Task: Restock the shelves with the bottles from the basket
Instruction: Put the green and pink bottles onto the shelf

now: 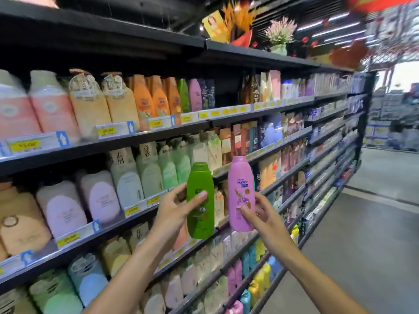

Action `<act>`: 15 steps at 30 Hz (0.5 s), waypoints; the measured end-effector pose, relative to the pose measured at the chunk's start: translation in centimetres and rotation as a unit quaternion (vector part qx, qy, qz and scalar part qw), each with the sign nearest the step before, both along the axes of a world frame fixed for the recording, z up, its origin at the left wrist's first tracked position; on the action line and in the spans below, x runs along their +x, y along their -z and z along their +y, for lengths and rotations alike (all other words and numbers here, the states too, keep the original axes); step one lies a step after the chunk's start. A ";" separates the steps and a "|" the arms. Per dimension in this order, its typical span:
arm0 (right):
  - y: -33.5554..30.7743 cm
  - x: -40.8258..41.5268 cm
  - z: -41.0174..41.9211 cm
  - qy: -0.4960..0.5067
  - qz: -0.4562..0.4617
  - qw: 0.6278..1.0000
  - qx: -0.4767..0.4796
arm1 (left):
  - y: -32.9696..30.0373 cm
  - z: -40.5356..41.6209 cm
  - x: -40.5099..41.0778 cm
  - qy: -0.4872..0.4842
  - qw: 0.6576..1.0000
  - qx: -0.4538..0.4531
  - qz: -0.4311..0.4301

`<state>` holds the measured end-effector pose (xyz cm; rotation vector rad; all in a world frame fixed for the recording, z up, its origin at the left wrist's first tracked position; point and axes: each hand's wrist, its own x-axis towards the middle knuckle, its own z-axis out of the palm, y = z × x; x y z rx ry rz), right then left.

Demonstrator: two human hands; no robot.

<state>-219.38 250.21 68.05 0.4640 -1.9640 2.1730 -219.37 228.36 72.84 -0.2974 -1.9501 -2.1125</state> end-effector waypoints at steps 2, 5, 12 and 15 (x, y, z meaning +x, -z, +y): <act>-0.6 -2.9 2.2 -0.013 0.014 1.000 -0.007 | -1.0 1.9 -2.2 -0.021 1.000 -0.018 0.014; -1.6 -7.4 5.8 -0.043 0.029 0.999 -0.001 | -2.7 4.9 -5.6 -0.052 0.997 -0.047 0.039; -5.8 -17.8 14.1 -0.119 0.062 0.991 0.014 | -8.1 11.0 -12.3 -0.124 0.985 -0.082 0.090; -7.7 -22.0 15.4 -0.159 0.073 0.984 0.025 | -10.6 12.0 -14.4 -0.167 0.976 -0.092 0.108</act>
